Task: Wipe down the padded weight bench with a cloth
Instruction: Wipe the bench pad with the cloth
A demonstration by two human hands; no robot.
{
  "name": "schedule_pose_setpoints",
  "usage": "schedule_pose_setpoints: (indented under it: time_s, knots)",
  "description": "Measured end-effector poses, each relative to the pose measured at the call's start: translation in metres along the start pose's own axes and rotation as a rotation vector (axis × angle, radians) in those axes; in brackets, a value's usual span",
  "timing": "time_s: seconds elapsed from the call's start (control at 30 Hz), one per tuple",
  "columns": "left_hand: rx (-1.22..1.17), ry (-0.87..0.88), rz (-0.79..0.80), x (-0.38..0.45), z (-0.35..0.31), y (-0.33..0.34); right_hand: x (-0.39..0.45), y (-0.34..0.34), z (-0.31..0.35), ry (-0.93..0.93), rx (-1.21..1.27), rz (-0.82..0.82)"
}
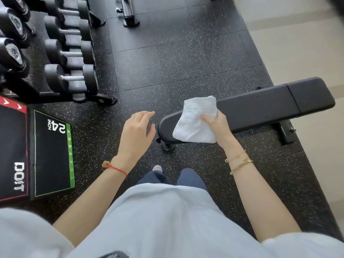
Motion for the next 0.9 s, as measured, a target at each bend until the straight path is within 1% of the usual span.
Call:
schedule_pose_setpoints:
  time_s: [0.13, 0.27, 0.47, 0.67, 0.9]
  knots:
    - [0.024, -0.033, -0.001, 0.011, -0.020, 0.021, 0.024, -0.021, -0.006, 0.030, -0.017, 0.053]
    - [0.039, -0.093, -0.028, 0.015, -0.036, 0.052, 0.053, -0.038, -0.014, 0.021, -0.088, 0.125]
    - [0.062, -0.108, -0.052, 0.015, -0.042, 0.134, 0.109, -0.055, -0.057, -0.019, -0.186, 0.193]
    - [0.077, -0.138, -0.077, 0.017, -0.002, 0.236, 0.174, -0.029, -0.129, -0.065, -0.237, 0.228]
    - [0.148, -0.082, -0.102, 0.014, 0.068, 0.356, 0.252, 0.026, -0.214, -0.188, -0.276, 0.295]
Point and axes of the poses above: each hand's wrist, its own x-axis towards the middle knuckle, its own y-axis out of the palm, z = x × y, the point moved 7 cm from there along x, towards the middle knuckle, and after that the axes turned 6 degrees about -z, right-handed, at the moved point
